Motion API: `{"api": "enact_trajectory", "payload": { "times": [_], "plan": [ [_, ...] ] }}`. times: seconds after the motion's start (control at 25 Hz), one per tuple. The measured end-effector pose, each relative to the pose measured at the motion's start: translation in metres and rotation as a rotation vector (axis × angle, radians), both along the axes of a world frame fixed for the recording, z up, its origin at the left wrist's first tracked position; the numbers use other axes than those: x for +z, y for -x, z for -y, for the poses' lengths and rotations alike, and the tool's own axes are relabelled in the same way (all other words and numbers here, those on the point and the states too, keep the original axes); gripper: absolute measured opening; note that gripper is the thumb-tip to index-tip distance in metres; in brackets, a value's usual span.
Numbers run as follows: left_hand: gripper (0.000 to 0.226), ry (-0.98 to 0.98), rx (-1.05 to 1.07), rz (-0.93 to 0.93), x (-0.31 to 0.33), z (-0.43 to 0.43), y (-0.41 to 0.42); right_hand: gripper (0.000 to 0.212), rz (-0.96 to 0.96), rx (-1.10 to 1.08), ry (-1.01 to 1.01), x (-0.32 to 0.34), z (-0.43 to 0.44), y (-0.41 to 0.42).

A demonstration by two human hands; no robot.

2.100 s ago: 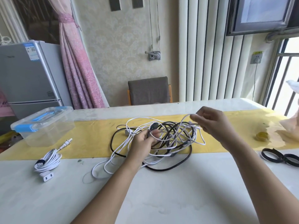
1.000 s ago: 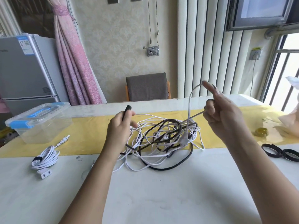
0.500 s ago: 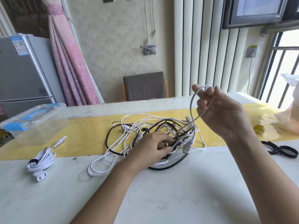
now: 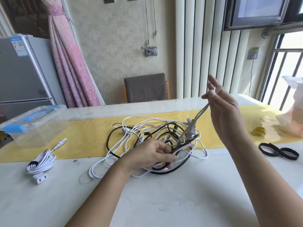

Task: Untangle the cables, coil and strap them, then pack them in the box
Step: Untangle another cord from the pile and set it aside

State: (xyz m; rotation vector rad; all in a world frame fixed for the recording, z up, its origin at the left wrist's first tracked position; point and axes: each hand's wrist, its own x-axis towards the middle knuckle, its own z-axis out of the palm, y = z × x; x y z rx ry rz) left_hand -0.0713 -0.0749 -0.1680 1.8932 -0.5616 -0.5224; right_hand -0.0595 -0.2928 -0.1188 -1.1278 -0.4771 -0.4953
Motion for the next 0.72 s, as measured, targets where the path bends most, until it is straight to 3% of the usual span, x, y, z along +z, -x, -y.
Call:
{"api": "enact_trajectory", "payload": {
  "times": [0.12,0.28,0.36,0.52,0.6,0.72],
  "plan": [
    [0.007,0.046,-0.025,-0.111,0.001,-0.001,0.001,0.024,0.055,-0.188,0.186,-0.002,0.002,0.006],
    [0.031,0.048,0.095,0.1,0.0,-0.002,-0.004,0.011,-0.125,-0.694,0.499,-0.007,0.016,0.0],
    [0.04,0.138,0.113,0.14,0.0,-0.004,-0.007,0.013,-0.276,-0.711,0.596,-0.012,0.019,-0.005],
    [0.011,0.472,0.125,0.0,0.0,-0.004,-0.01,0.021,-0.348,-0.713,0.599,-0.012,0.019,-0.007],
    [0.008,0.584,0.146,-0.094,0.001,-0.001,-0.01,0.025,-0.364,-0.722,0.657,-0.014,0.015,-0.006],
    [0.009,0.605,0.236,-0.12,0.001,0.004,-0.009,0.024,-0.322,-0.972,0.86,-0.013,0.01,-0.002]
  ]
}}
